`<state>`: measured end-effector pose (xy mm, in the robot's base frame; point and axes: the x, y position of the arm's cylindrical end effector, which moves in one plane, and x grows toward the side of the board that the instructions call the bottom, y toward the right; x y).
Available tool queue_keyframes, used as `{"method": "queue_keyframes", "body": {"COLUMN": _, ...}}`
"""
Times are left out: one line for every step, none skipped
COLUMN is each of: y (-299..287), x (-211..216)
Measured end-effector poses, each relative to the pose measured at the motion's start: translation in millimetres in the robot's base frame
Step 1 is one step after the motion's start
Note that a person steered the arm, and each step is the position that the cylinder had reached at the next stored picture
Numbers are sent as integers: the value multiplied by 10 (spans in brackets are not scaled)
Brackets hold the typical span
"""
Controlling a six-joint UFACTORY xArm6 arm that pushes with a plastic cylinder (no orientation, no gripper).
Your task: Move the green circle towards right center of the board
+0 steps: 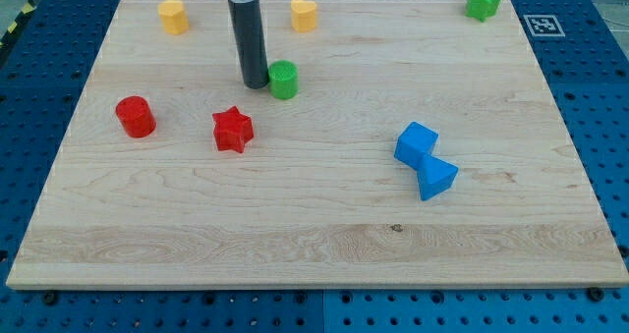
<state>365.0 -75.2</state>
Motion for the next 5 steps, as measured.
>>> {"method": "queue_keyframes", "body": {"y": 11, "x": 0}}
{"method": "queue_keyframes", "body": {"y": 12, "x": 0}}
{"method": "queue_keyframes", "body": {"y": 87, "x": -2}}
{"method": "queue_keyframes", "body": {"y": 498, "x": -3}}
{"method": "queue_keyframes", "body": {"y": 934, "x": -3}}
